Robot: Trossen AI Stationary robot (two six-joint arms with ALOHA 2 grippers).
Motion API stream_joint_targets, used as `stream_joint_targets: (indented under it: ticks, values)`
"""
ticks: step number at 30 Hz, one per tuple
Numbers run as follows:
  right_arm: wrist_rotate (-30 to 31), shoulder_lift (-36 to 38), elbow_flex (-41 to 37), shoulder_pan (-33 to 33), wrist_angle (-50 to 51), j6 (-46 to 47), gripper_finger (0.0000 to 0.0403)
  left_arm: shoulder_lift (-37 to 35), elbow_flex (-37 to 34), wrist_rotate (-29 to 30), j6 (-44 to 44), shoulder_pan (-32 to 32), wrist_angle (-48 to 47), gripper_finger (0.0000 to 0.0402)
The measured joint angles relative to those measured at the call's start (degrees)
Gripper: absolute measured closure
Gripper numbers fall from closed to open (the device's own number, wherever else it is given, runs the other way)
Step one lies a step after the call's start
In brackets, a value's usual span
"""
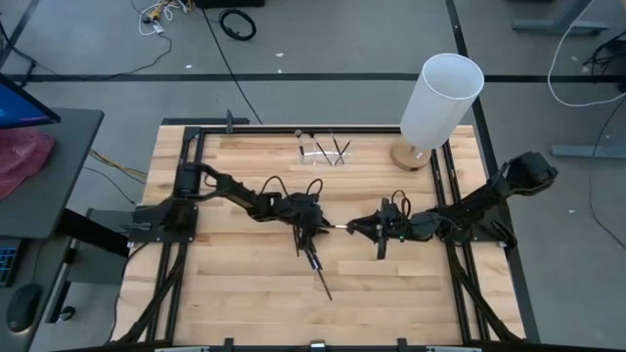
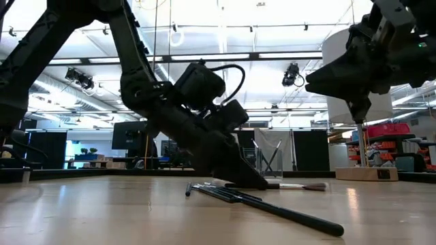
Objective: Pick & Place Makeup Supplies
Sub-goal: Put the black makeup brush into the transparent organizer
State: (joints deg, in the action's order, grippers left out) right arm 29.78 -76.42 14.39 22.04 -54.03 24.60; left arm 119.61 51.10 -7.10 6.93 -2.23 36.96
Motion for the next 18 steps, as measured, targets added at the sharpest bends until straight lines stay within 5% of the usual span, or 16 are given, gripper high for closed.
stream_joint_targets:
  ticks: [9,13,18]
  values:
    - [-0.2,0.0,0.0,0.0,0.0,0.4,0.0321,1.0,0.1,0.5,0.1,-0.1,0.6,0.0372]
    - [-0.2,0.0,0.0,0.0,0.0,1.1,0.0321,1.1,-0.9,-3.0,-1.7,-1.6,1.5,0.0381]
    - [-0.4,0.0,0.0,0.8,1.0,3.8,0.0321,0.5,-11.6,-5.0,-8.6,-6.5,20.3,0.0381]
